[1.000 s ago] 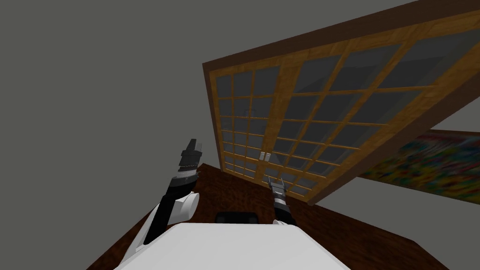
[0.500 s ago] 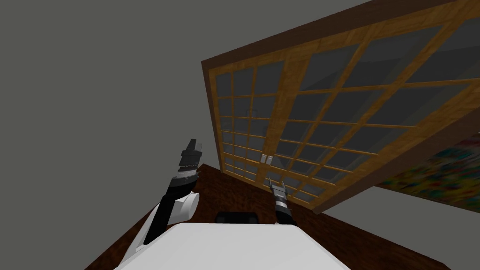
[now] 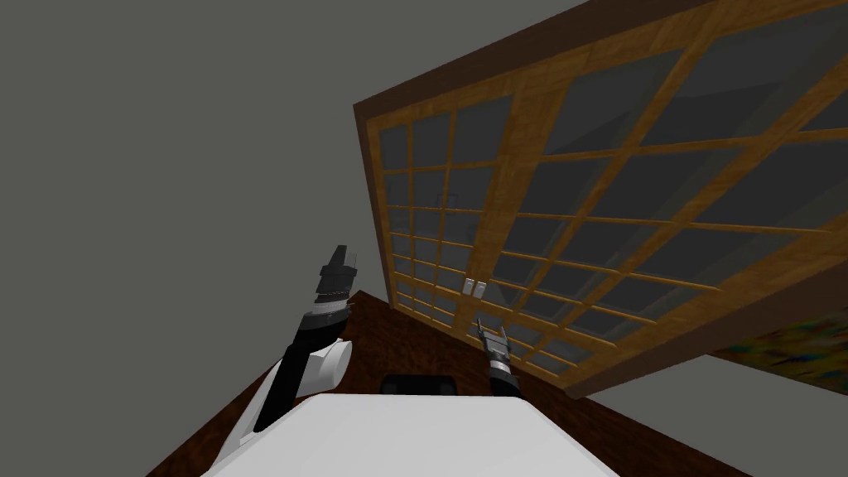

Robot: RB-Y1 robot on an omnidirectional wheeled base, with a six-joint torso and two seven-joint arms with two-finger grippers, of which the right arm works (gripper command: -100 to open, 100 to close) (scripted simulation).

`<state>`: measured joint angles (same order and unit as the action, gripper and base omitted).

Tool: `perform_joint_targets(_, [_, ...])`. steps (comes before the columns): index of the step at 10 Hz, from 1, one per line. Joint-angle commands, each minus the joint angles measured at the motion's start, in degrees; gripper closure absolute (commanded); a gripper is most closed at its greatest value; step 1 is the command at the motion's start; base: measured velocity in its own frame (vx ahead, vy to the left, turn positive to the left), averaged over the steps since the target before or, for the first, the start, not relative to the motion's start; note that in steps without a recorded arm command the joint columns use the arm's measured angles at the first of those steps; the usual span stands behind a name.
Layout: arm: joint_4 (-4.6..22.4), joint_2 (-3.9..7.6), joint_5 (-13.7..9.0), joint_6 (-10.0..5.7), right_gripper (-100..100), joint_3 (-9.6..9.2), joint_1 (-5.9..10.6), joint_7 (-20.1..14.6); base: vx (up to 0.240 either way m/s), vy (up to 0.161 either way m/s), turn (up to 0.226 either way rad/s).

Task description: Pull the door open

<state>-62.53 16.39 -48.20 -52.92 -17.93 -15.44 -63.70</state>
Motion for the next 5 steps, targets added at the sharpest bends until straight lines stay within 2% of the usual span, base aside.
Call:
perform_joint_targets(1, [1.55,0.30,-1.30,-0.31,-100,-0.47,0.47,-1.96,0.153,-0.069,0.068])
perform_joint_targets(4, [4.19,0.90,-3.22,-0.97,-100,-1.20,1.39,-5.02,0.149,-0.072,0.069])
perform_joint_targets(5, [3.77,0.70,-2.78,-0.85,-100,-1.08,1.24,-4.28,0.067,-0.031,0.021])
